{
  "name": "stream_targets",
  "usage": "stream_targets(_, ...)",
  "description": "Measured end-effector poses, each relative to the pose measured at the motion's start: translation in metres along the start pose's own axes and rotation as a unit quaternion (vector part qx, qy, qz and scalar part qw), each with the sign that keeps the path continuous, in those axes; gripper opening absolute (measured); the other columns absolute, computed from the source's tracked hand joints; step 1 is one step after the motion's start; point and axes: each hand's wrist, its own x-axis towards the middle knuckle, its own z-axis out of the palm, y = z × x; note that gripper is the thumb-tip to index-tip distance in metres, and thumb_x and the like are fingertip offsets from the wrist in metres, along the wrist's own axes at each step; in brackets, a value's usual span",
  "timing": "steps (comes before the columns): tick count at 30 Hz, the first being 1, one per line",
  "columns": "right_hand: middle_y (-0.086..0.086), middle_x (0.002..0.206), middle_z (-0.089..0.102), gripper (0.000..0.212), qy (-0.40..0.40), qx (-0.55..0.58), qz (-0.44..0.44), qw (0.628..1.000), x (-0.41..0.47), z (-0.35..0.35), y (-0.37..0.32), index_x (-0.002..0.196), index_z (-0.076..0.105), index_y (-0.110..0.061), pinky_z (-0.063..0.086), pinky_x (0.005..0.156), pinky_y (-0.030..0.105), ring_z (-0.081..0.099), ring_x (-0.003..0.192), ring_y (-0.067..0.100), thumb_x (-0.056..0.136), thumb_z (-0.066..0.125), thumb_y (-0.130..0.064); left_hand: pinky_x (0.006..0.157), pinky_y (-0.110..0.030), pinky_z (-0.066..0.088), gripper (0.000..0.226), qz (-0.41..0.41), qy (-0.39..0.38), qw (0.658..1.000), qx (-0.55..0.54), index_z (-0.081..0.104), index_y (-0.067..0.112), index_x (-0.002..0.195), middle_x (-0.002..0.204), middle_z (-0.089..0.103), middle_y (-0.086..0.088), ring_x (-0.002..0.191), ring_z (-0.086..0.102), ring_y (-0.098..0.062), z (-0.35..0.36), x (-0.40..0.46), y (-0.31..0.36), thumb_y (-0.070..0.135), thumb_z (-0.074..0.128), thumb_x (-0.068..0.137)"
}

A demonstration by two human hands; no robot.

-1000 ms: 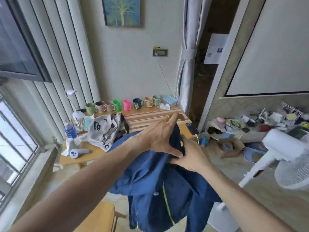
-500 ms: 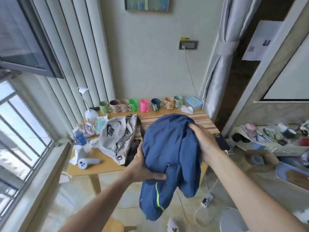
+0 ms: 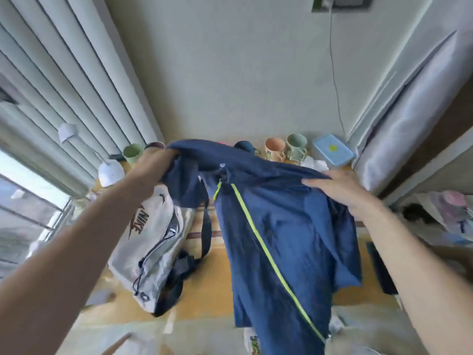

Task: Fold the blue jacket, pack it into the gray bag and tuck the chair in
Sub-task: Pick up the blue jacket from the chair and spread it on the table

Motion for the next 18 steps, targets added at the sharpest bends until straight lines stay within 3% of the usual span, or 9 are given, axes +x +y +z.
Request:
stream_targets(1,-0.004,0.078,0.076,0.022,0.012,-0.005,0.01,1.0,0.037,0.002,0.006,0.087,0.075,-0.015,0.055,0.073,0.031,0.072,0.076,0.016,0.081,0.079,-0.035,0.065,-0.03,0.044,0.023,0.013,0.007,1.0,-0.01,0.06,0.013,0.071,0.072,0.057,-0.011,0.067,0.054,-0.023,0.022,0.024,0.012,0.013,0.061,0.093)
stream_targets(3,0.002,0.077,0.069,0.025,0.035,-0.038,0.009,0.999,0.104,0.007,0.02,0.076,0.067,-0.015,0.047,0.07,0.036,0.067,0.082,0.026,0.085,0.073,-0.038,0.072,-0.031,0.052,0.012,0.022,-0.049,0.997,-0.05,0.07,0.009,0.098,0.095,0.067,-0.012,0.087,0.064,-0.023,0.063,0.062,0.026,0.019,0.062,0.096)
stream_targets(5,0.007,0.083,0.067,0.029,0.061,-0.081,0.01,0.995,0.156,0.009,0.042,0.077,0.061,-0.014,0.043,0.072,0.039,0.065,0.092,0.032,0.09,0.064,-0.04,0.087,-0.031,0.051,0.046,0.034,-0.13,0.989,-0.055,0.056,0.015,0.139,0.128,0.06,-0.003,0.111,0.061,-0.017,0.1,0.087,0.027,0.03,0.065,0.097)
stream_targets(7,0.008,0.099,0.068,0.031,0.063,-0.127,0.026,0.99,0.186,0.012,0.063,0.094,0.061,-0.013,0.044,0.079,0.04,0.062,0.104,0.035,0.094,0.058,-0.044,0.099,-0.029,0.042,0.07,0.067,-0.152,0.986,-0.017,0.03,0.023,0.157,0.145,0.046,0.003,0.125,0.049,-0.009,0.126,0.104,0.015,0.029,0.066,0.096)
stream_targets(8,0.007,0.11,0.067,0.034,0.061,-0.145,0.04,0.987,0.193,0.014,0.075,0.108,0.06,-0.014,0.045,0.084,0.04,0.061,0.11,0.034,0.094,0.058,-0.046,0.101,-0.03,0.042,0.072,0.089,-0.149,0.985,0.01,0.028,0.023,0.157,0.146,0.046,0.001,0.127,0.049,-0.01,0.137,0.107,0.004,0.025,0.067,0.096)
stream_targets(10,0.006,0.121,0.065,0.044,0.066,-0.176,0.056,0.981,0.188,0.019,0.104,0.125,0.054,-0.015,0.046,0.089,0.041,0.06,0.115,0.033,0.093,0.062,-0.044,0.097,-0.036,0.05,0.057,0.089,-0.122,0.983,0.108,0.043,0.022,0.147,0.131,0.058,0.0,0.119,0.062,-0.019,0.152,0.104,-0.041,0.021,0.065,0.095)
stream_targets(12,0.01,0.123,0.065,0.046,0.094,-0.2,0.04,0.974,0.163,0.028,0.139,0.127,0.053,-0.013,0.048,0.088,0.043,0.06,0.114,0.036,0.091,0.065,-0.04,0.092,-0.038,0.053,0.041,0.019,-0.1,0.966,0.239,0.055,0.021,0.132,0.119,0.068,-0.002,0.109,0.067,-0.027,0.161,0.084,-0.105,0.025,0.062,0.092)
stream_targets(15,0.007,0.127,0.063,0.047,0.117,-0.21,0.026,0.97,0.093,0.053,0.192,0.13,0.054,-0.017,0.05,0.088,0.041,0.06,0.117,0.03,0.09,0.068,-0.039,0.09,-0.036,0.052,0.042,-0.092,-0.163,0.904,0.385,0.057,0.02,0.129,0.122,0.069,-0.006,0.111,0.065,-0.029,0.168,0.031,-0.205,0.032,0.057,0.089)
stream_targets(18,-0.005,0.12,0.061,0.05,0.066,-0.219,0.017,0.973,0.017,0.086,0.242,0.128,0.054,-0.027,0.051,0.085,0.035,0.061,0.112,0.022,0.085,0.07,-0.047,0.084,-0.034,0.053,0.043,-0.152,-0.231,0.864,0.421,0.057,0.018,0.124,0.118,0.069,-0.004,0.109,0.065,-0.028,0.177,-0.023,-0.267,0.042,0.058,0.088)
